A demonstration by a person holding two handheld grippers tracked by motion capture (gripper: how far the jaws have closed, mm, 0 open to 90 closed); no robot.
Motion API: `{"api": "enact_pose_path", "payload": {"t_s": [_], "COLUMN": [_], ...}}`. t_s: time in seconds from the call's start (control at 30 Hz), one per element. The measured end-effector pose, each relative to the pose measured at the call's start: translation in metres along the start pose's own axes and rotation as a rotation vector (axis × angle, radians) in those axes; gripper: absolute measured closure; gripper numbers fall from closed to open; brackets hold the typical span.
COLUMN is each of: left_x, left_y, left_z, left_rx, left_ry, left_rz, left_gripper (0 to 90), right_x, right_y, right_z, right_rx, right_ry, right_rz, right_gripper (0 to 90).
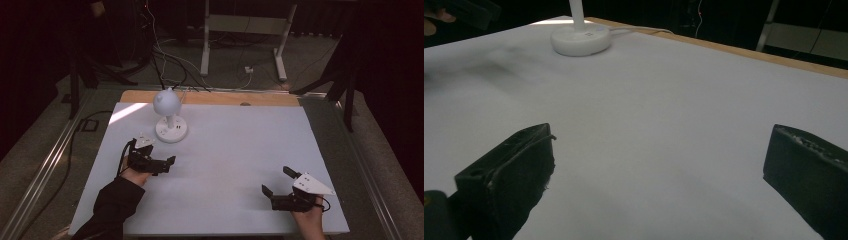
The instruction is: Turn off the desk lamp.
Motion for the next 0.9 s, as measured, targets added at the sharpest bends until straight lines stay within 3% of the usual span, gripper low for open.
{"api": "enact_pose_path", "payload": {"t_s": [0.23,0.5,0.67,0.9], "left_x": [-0.008,-0.022,-0.028,-0.039], "left_y": [0.005,0.009,0.010,0.009], "left_z": [0.016,0.033,0.045,0.061], "left_rx": [0.009,0.022,0.006,0.005], "left_ry": [-0.020,-0.011,-0.012,-0.010], "left_rz": [0.016,0.031,0.049,0.042], "left_gripper": [0.5,0.5,0.5,0.6], "right_x": [0.000,0.001,0.001,0.001], "right_y": [0.000,-0.001,-0.001,-0.001], "right_z": [0.000,0.000,0.000,0.001], "right_rx": [0.001,0.000,0.003,0.000], "right_ry": [-0.001,-0.003,-0.004,-0.007], "right_rz": [-0.002,-0.005,-0.006,-0.004], "right_gripper": [0.0,0.0,0.0,0.0]}}
Point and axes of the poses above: each handheld gripper's, and its own axes: x roughly forward along the jaws, z roughly out of its underside, y roughly to its right, the point moved 8 cm from there along x, roughly forward along the jaws, and after that the axes turned 5 degrees about z, right-handed, at the moved point
